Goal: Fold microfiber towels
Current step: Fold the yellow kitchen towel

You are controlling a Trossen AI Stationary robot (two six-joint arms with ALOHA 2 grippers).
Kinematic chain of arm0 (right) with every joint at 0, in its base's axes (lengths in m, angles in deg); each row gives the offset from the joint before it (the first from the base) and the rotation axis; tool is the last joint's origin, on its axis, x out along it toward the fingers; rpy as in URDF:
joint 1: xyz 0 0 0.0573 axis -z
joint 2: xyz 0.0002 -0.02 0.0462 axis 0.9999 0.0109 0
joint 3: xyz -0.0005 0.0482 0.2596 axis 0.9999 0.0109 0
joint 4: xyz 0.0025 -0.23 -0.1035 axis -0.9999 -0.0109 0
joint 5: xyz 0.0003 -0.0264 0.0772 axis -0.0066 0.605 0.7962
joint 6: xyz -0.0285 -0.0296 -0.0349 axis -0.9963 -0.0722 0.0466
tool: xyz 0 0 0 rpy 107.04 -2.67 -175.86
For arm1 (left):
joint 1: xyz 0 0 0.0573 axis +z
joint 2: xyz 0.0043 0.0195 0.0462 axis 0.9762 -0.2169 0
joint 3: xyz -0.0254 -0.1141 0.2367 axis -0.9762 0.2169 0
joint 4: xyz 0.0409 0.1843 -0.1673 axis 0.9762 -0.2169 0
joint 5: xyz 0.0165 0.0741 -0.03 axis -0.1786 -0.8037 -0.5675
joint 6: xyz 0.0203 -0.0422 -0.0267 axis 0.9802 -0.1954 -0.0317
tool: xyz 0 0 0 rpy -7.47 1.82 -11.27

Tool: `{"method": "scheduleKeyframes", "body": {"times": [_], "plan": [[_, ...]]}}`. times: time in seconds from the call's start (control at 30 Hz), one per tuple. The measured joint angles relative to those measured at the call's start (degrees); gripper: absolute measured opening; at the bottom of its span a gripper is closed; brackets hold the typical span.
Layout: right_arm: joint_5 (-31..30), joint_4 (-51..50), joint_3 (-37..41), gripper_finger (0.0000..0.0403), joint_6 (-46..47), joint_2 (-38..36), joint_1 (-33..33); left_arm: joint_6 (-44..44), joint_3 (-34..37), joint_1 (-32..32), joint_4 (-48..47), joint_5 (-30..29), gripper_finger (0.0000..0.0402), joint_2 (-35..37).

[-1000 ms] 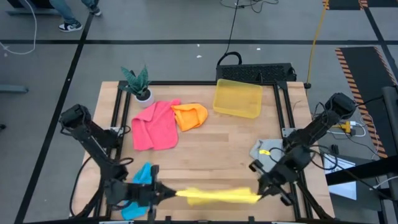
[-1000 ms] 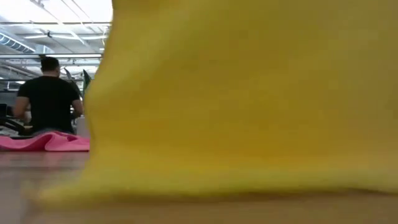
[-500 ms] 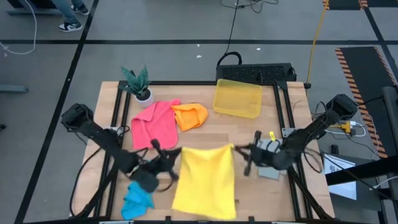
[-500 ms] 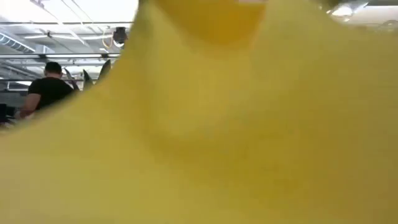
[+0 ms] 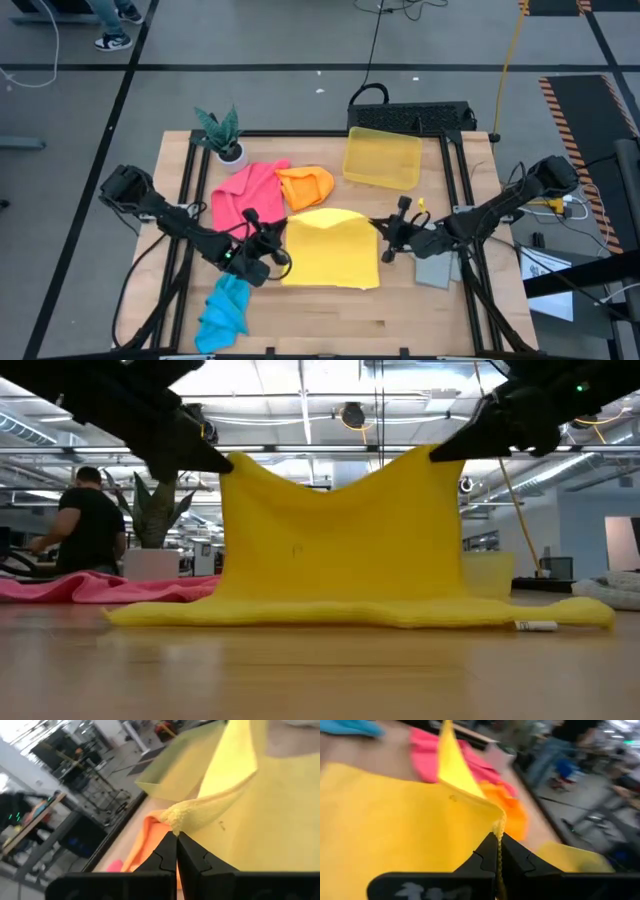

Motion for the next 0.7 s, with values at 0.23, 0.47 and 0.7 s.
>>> {"method": "scheduleKeyframes", "body": {"times": [0.23, 0.47, 0.7], "plan": [[14.1, 5.2, 6.7, 0.0, 9.4, 0.0, -1.9, -1.3, 0.0, -4.7, 0.0, 11.5, 0.0004, 0.0], [17.4, 16.2, 16.0, 0.0, 18.8, 0.0, -5.0, -7.0, 0.0, -7.0, -1.5, 15.4, 0.0004, -2.8], [17.3, 20.8, 13.3, 0.0, 17.6, 2.8, -7.9, -7.9, 0.0, -7.4, -0.9, 14.9, 0.0003, -3.7]]}}
